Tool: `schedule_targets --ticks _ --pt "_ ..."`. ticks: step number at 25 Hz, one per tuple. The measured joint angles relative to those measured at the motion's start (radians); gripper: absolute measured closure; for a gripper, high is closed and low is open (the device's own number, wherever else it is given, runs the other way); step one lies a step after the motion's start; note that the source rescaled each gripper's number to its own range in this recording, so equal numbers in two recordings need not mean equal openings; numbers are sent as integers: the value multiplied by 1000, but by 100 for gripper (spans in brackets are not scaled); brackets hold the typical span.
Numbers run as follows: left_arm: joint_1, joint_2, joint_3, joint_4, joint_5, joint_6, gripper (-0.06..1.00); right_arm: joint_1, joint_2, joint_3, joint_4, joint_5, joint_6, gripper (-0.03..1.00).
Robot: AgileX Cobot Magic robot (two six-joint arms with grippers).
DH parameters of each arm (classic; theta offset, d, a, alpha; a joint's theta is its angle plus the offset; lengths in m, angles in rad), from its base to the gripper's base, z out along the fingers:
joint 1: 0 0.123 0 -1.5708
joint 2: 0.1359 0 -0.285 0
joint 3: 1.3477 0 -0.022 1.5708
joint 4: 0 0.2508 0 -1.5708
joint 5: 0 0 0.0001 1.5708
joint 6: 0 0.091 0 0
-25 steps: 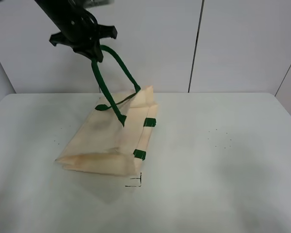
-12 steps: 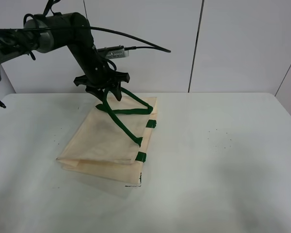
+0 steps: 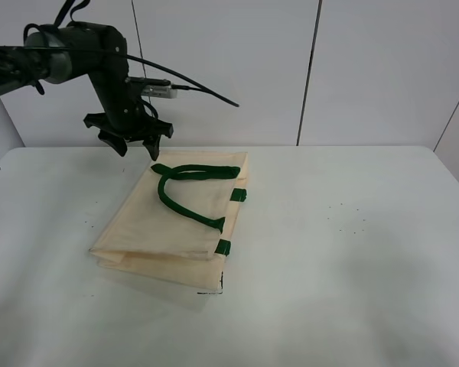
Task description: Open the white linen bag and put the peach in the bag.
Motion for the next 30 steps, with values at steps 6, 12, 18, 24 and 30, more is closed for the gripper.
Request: schedule_targets --ticks 6,12,18,24,30 --pt "137 1 0 10 36 5 0 0 0 0 0 0 0 -3" --pt "192 -17 34 -10 69 13 0 0 0 0 0 0 0 -3" --pt "191 -170 232 -19 81 15 0 0 0 0 0 0 1 -3" --pt "191 -433 499 -18 91 16 0 0 0 0 -1 0 1 -3" --pt "191 -788 797 -18 93 19 0 0 0 0 -1 0 1 -3"
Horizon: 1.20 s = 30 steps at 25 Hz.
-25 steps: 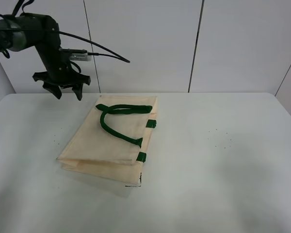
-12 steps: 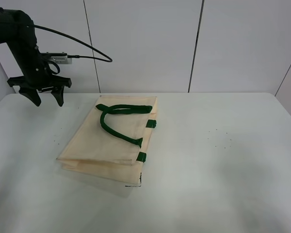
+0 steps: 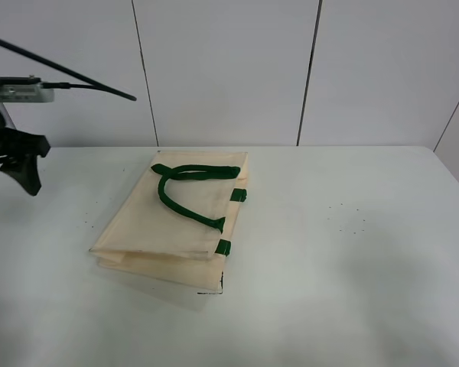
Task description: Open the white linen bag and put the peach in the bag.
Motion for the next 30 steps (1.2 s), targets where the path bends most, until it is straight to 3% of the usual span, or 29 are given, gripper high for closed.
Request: schedule_targets --ticks 5,10,15,22,30 --pt "0 -311 266 1 -17 55 0 0 0 0 0 0 0 -3" --pt "0 -609 517 -1 -124 86 0 0 0 0 0 0 0 -3" --pt "0 -884 695 -64 -162 121 0 0 0 0 0 0 0 -3" --pt "0 -1130 735 -73 -134 127 0 0 0 0 0 0 0 -3" --pt "9 -1240 738 -73 -134 128 0 0 0 0 0 0 0 -3"
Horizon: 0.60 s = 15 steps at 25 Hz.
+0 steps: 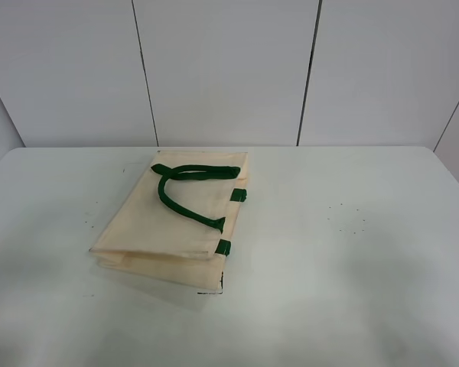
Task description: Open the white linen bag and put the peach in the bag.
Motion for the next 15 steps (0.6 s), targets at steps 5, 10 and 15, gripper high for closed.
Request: schedule_targets --ticks 5,10,15 --pt "25 -109 0 -1 1 1 0 0 0 0 0 0 0 -3" --pt "25 -197 0 -3 5 1 0 0 0 0 0 0 0 -3" --pt "25 -198 0 -4 7 1 0 0 0 0 0 0 0 -3"
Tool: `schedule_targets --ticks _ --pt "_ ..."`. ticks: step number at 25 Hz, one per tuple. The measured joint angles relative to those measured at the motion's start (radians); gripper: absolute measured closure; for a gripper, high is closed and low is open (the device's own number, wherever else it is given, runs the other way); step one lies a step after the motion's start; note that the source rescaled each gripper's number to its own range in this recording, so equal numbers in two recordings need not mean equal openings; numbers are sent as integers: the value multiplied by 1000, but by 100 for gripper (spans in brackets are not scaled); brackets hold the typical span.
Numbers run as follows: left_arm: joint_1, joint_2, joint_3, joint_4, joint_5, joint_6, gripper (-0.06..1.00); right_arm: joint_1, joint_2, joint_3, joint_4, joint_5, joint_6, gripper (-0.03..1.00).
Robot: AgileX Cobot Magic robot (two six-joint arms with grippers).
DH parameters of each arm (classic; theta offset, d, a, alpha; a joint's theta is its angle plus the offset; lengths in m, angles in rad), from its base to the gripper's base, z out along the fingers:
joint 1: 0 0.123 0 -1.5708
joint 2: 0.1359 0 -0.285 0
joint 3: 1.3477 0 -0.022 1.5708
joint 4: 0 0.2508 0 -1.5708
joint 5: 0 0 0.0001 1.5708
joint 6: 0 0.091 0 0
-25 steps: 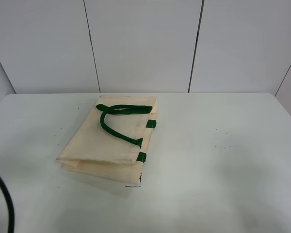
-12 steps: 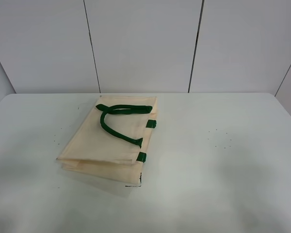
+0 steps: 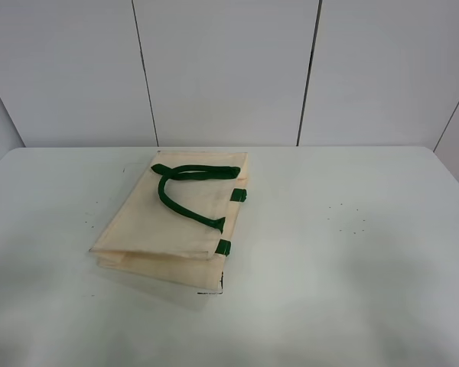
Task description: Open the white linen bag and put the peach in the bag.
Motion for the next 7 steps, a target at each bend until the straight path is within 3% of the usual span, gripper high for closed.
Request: schedule_targets --ticks 7 --pt "0 0 0 0 0 0 0 0 0 0 0 0 0 -3"
